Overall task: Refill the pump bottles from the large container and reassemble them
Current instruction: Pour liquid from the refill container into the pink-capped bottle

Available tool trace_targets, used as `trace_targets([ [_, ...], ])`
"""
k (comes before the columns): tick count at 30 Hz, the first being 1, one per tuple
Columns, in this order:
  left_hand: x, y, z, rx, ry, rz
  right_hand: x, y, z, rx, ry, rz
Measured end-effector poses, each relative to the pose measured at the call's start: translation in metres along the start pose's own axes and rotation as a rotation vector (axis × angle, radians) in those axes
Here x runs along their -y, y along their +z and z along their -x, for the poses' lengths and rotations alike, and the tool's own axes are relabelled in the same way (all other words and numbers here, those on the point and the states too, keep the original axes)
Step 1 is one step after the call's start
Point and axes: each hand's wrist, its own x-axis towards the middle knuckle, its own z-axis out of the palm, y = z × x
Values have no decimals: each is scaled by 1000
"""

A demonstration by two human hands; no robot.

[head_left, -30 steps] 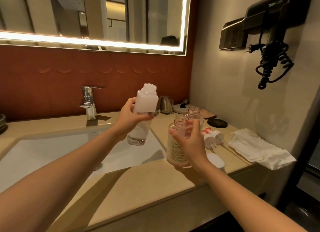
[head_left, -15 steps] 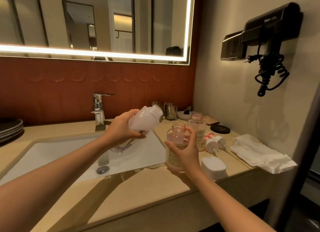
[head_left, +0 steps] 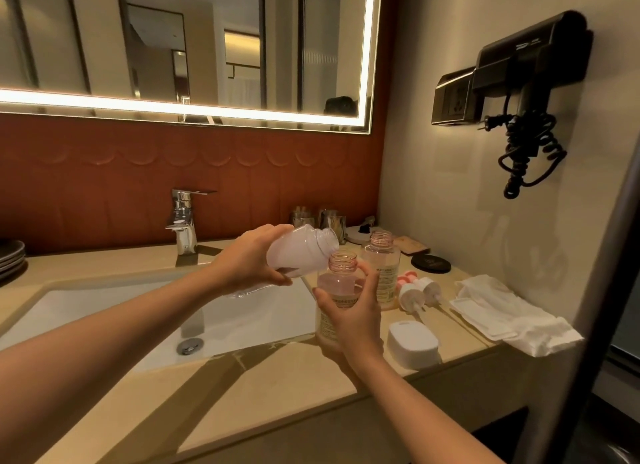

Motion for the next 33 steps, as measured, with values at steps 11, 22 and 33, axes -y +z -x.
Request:
trace_targets([
  [11,-2,-7,-6,16,77,-97,-3,0,0,-6,-16,16],
  [22,-1,-7,-8,-11,104,-163,-5,0,-1,-11,-37,19],
  [33,-2,-12,-11,-25,159,-253,-3,0,0,-8,-48,17],
])
